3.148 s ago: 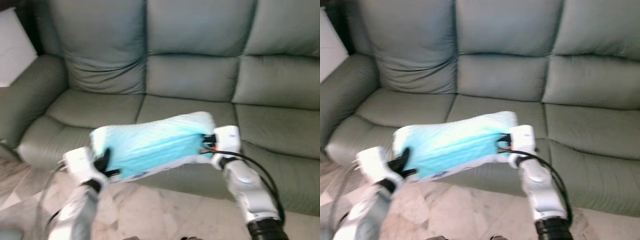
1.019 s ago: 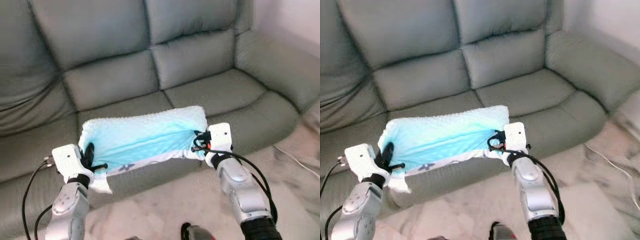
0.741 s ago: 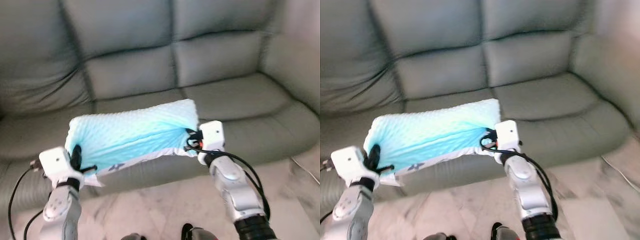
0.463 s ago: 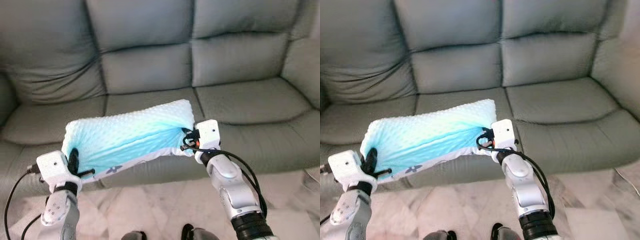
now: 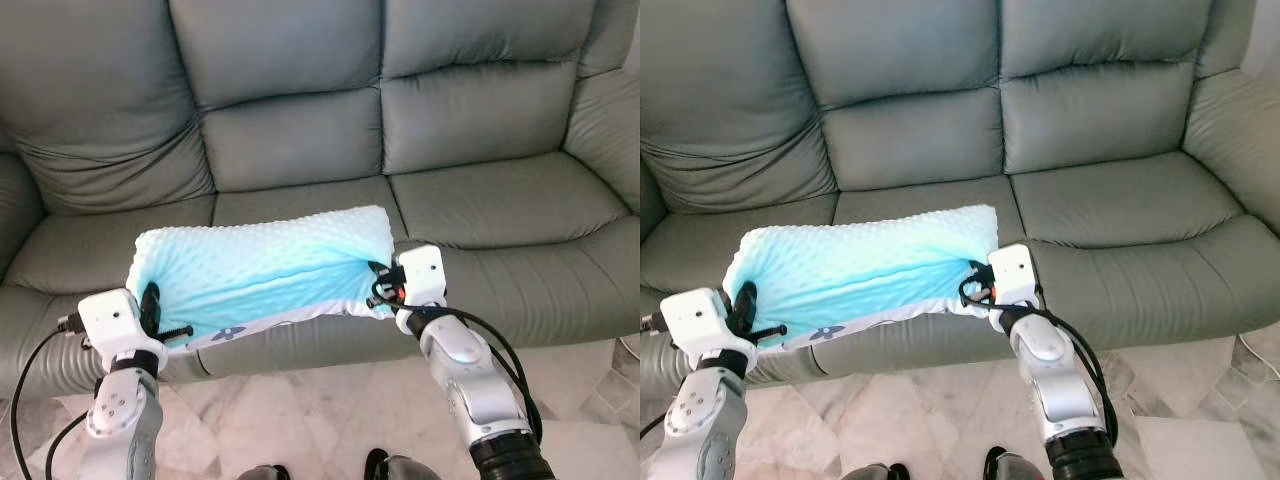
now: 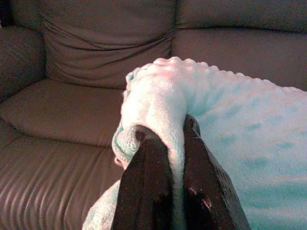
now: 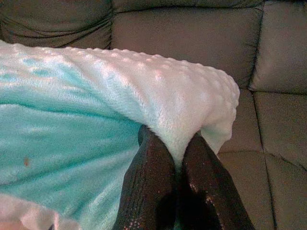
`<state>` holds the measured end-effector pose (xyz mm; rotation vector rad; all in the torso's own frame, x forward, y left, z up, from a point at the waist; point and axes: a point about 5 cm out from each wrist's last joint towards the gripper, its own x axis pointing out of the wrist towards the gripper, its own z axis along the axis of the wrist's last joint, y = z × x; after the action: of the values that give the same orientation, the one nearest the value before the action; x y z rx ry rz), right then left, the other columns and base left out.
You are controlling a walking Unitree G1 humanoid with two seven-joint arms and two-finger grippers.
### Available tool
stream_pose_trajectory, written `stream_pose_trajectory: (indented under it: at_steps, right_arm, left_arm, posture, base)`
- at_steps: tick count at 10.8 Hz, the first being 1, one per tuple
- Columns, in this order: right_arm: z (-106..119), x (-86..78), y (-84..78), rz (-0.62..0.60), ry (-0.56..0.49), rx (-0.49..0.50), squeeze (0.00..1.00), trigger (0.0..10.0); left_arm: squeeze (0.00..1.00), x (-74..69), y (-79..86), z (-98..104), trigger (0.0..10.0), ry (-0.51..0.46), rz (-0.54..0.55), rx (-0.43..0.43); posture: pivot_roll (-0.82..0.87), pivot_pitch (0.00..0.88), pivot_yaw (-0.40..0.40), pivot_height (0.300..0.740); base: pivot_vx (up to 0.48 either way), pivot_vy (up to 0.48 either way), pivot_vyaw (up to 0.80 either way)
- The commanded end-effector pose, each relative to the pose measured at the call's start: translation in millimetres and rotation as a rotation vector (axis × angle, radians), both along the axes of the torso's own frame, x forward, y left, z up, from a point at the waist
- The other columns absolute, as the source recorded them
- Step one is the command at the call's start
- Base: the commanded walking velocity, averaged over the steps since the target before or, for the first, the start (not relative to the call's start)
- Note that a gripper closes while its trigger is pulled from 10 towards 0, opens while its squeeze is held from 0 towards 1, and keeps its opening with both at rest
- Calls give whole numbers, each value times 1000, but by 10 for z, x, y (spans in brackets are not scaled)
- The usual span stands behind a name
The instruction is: Move the pillow to the sofa
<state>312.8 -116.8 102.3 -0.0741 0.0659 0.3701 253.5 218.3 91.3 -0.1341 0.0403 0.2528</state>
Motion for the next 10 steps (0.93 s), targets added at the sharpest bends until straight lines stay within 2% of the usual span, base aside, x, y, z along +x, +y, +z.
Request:
stream_pose_trajectory:
  at_steps: [1, 6, 10]
  right_arm:
    - [76, -3, -4, -3, -43, 3, 0, 10000]
    - [100, 24, 31, 10, -50, 4, 0, 10000]
    - [91, 11, 31, 4, -43, 15, 0, 10000]
  left_arm:
    - [0, -58, 144, -46, 10000, 26, 63, 26]
    - [0, -68, 174, -49, 10000, 28, 80, 31]
    - [0, -69, 173, -59, 10000, 27, 78, 22]
  posture:
    - [-163, 177, 95, 740]
    - [-157, 179, 94, 740]
    - [-158, 182, 92, 740]
  base:
    - [0, 0, 738]
    - [0, 0, 732]
    - [0, 0, 0]
